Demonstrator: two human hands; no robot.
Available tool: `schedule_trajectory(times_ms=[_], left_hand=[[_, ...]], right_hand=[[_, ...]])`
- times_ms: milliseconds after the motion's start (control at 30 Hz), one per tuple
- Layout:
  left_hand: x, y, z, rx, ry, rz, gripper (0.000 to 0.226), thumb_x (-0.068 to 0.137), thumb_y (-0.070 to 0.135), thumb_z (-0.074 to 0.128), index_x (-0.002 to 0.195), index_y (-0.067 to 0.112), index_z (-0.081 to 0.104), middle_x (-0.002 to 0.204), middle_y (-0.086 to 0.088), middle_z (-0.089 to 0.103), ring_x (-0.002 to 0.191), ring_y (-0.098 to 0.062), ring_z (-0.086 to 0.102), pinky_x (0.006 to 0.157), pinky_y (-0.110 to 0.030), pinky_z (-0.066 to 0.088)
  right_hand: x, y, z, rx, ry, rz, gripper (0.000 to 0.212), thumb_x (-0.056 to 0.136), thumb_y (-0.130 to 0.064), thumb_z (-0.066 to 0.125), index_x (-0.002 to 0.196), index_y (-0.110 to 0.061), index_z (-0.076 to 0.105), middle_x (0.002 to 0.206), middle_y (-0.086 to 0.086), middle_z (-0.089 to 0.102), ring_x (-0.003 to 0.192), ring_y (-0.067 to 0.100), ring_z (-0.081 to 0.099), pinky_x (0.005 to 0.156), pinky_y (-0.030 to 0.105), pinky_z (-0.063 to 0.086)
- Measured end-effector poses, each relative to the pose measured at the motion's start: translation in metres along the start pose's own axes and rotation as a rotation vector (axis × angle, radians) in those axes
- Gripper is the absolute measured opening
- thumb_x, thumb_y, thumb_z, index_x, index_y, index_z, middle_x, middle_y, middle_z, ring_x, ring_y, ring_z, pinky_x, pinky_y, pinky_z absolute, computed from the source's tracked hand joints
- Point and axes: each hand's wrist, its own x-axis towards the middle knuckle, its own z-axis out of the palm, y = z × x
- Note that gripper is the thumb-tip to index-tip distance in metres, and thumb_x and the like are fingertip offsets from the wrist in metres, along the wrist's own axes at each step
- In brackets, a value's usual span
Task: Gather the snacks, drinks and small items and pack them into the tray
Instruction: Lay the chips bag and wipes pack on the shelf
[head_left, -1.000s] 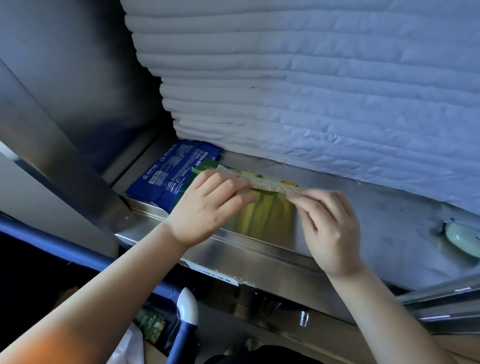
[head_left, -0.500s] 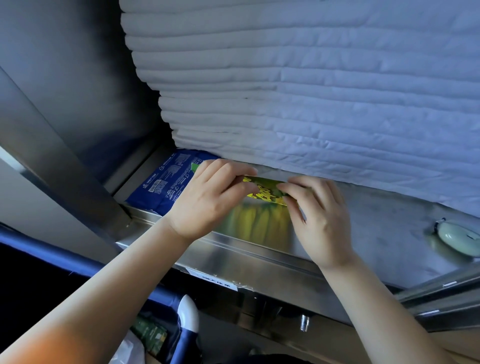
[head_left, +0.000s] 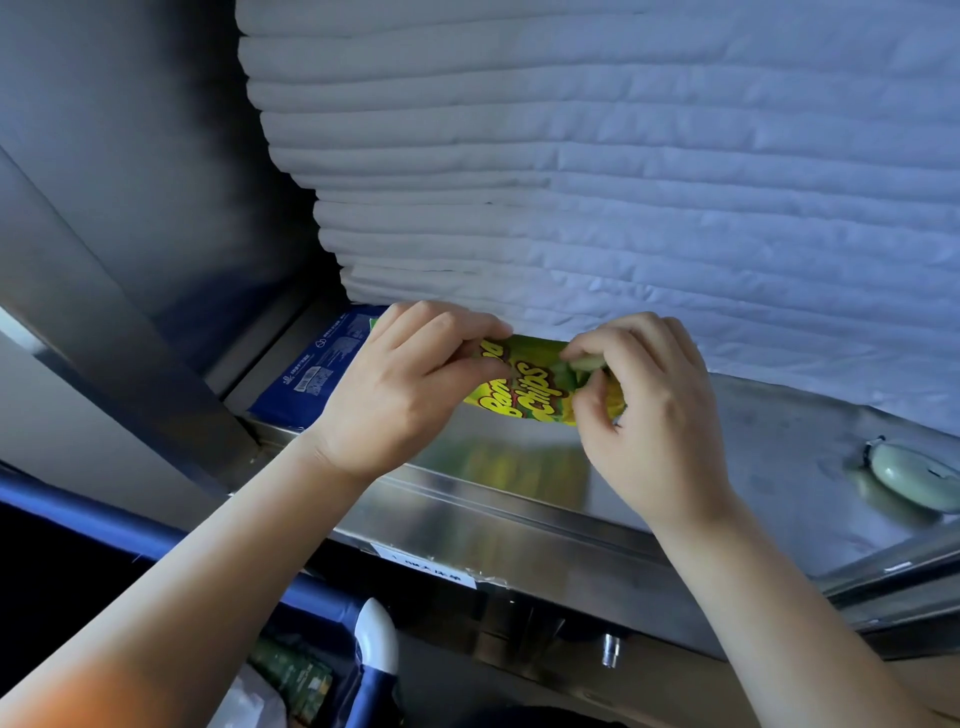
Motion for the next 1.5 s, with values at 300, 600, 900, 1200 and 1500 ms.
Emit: schedule_trajectory(times_ms=[300,600,900,1200,1500], left_hand=[[-0.003,-0.002,0.022,-0.047,-0.068,-0.039,0.025,0.096,0.011,0.051,0.087,0.008,0.074,0.099,-0.007,0.067,0.084,-0.021,0.051,0.07,-0.035,0.042],[-0.003,-0.013,0.044,0.006,-0.145,-0.104,0.041,0.102,0.02,0.034,0.091,0.013,0.073,0.114,-0.009,0.064,0.103,-0.025,0.049,0.082,-0.033,0.034],[-0.012,-0.03,0.076,0.042,-0.309,-0.185,0.025,0.083,0.008,0.049,0.097,0.012,0.07,0.107,-0.01,0.063,0.1,-0.028,0.052,0.085,-0.035,0.034],[-0.037,-0.022,0.097,-0.091,-0.592,-0.493,0.03,0.079,-0.007,0.055,0.101,0.008,0.069,0.112,-0.015,0.06,0.099,-0.036,0.058,0.086,-0.046,0.044],[-0.053,0.03,0.093,-0.076,-0.805,-0.554,0.059,0.099,0.048,0.023,0.149,0.016,0.023,0.157,-0.004,0.016,0.145,-0.021,0.01,0.116,-0.038,0.006]], right_hand=[[0.005,0.007,0.013,-0.041,-0.075,0.132,0.02,0.067,-0.003,0.047,0.081,-0.011,0.06,0.08,0.001,0.055,0.079,0.027,0.052,0.072,0.036,0.041],[-0.023,0.014,0.036,-0.246,-0.145,0.032,0.04,0.08,-0.02,0.062,0.118,-0.011,0.059,0.141,0.014,0.045,0.134,0.03,0.035,0.111,0.054,0.023],[-0.048,0.034,0.068,-0.338,-0.55,0.104,0.071,0.091,-0.054,0.039,0.149,-0.016,0.024,0.157,0.014,0.013,0.146,0.031,0.003,0.117,0.051,0.011],[-0.055,0.044,0.072,-0.343,-0.723,0.153,0.064,0.096,-0.056,0.02,0.148,-0.02,0.029,0.157,0.006,0.022,0.146,0.024,0.01,0.118,0.042,0.012],[-0.055,0.05,0.07,-0.345,-0.766,0.154,0.058,0.097,-0.043,0.017,0.151,-0.022,0.015,0.159,0.004,0.01,0.147,0.022,0.002,0.119,0.038,0.004]])
